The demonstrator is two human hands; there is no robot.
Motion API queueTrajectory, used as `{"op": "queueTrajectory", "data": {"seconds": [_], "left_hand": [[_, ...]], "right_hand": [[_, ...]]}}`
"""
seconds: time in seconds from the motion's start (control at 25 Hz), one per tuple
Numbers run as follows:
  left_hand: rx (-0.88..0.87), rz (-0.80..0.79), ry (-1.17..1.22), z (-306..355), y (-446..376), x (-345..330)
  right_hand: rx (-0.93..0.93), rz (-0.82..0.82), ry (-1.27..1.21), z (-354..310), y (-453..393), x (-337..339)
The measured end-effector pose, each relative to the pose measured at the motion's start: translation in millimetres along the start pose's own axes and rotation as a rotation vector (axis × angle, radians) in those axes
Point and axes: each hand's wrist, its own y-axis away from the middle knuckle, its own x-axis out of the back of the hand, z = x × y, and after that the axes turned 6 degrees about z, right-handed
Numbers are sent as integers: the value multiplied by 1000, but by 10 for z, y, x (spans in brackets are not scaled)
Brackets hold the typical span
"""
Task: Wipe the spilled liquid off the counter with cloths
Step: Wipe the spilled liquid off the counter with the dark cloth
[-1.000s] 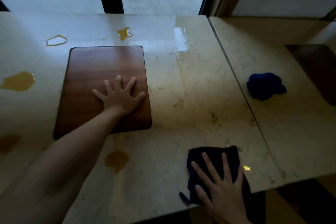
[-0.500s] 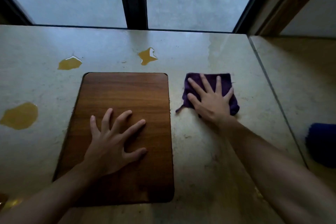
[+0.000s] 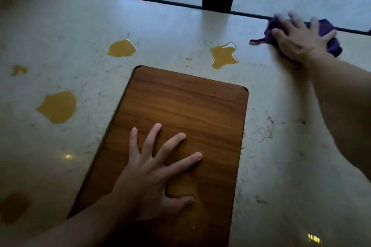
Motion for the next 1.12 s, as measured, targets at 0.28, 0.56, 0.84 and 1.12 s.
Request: {"op": "queueTrajectory", "data": {"seconds": [0.28,0.56,0.84,1.12], "left_hand": [[33,-46,56,-28,-10,25],[77,-55,66,68,170,189],[-28,-140,127,-189,781,244],[-149,-3,111,-518,544,164]], "right_hand": [[78,-28,13,-243,1450,-166],[25,33,67,-441,4683,-596],[55,13,109,-1081,7037,-894],[41,65,82,-1917,6477,-1106]]}}
